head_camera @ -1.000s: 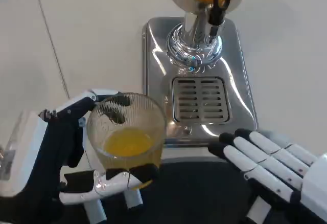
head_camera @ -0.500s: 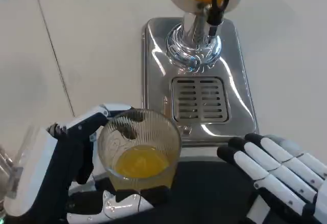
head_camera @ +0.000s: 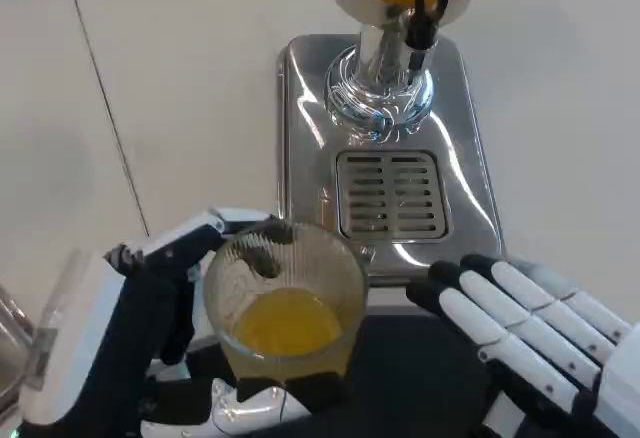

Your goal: Grasp the cup under the faucet to collect the drink, then remove the cup.

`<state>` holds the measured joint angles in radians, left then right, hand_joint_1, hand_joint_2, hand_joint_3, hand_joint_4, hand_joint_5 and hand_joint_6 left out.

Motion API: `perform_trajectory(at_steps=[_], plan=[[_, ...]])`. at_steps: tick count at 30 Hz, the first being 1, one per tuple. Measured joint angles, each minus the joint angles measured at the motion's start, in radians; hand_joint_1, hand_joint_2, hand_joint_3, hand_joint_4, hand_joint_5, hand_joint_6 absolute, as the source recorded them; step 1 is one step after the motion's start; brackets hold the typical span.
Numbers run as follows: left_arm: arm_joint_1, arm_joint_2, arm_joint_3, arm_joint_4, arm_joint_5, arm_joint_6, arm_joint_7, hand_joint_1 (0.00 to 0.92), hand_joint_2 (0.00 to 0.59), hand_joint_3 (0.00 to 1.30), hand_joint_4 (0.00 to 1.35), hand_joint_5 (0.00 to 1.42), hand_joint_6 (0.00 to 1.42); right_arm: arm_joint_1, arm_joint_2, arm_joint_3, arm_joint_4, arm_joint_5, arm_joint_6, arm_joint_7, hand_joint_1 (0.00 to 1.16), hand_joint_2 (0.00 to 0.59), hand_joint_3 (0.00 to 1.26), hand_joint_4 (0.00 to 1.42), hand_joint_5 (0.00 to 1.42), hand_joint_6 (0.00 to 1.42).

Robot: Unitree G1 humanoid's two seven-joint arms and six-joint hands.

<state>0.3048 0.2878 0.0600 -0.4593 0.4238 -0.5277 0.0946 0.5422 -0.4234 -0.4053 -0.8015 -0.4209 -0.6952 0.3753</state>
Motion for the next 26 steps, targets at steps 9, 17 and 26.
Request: perform_trajectory(at_steps=[9,17,26], plan=[[-0.001,-0.001,0.002,0.0,0.008,-0.004,-0.002,0.586,0.041,1.21,1.18,1.42,1.42,-0.01,0.002,0.034,-0.013,-0.027,0.034,0.0,0.1,0.527,0.0,0.0,0.0,0.05],[-0.004,-0.001,0.002,0.0,0.008,-0.004,-0.002,0.588,0.042,1.21,1.18,1.42,1.42,-0.008,0.022,0.061,-0.031,-0.045,0.052,0.0,0.1,0.532,0.0,0.0,0.0,0.05],[-0.011,-0.003,0.002,0.0,0.008,-0.004,-0.002,0.589,0.042,1.21,1.18,1.42,1.42,0.001,0.032,0.084,-0.032,-0.061,0.064,0.0,0.11,0.533,0.01,0.0,0.0,0.05]])
